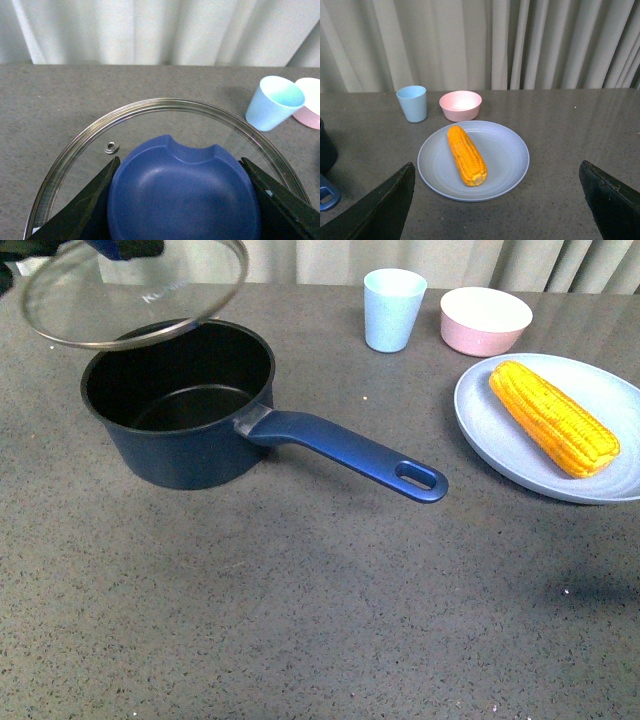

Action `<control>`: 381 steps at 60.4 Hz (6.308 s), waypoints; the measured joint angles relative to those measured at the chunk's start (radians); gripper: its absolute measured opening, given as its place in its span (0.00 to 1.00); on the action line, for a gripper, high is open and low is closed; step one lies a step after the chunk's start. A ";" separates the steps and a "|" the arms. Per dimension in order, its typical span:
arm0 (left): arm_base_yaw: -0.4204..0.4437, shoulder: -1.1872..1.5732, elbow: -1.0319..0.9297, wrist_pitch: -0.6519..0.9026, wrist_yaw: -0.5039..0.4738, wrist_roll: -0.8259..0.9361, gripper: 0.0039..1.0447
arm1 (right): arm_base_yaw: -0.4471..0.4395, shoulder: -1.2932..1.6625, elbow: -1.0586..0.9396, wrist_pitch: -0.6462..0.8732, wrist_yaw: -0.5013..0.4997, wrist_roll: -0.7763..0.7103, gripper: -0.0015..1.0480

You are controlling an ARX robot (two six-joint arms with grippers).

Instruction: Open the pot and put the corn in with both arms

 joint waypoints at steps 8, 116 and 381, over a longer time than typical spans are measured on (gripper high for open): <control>0.082 -0.016 -0.037 0.009 0.021 0.016 0.58 | 0.000 0.000 0.000 0.000 0.000 0.000 0.91; 0.332 0.435 -0.224 0.516 0.018 0.044 0.58 | 0.000 0.000 0.000 0.000 0.000 0.000 0.91; 0.180 -1.715 -0.884 -0.555 -0.007 0.104 0.65 | 0.000 0.000 0.000 0.000 0.000 0.000 0.91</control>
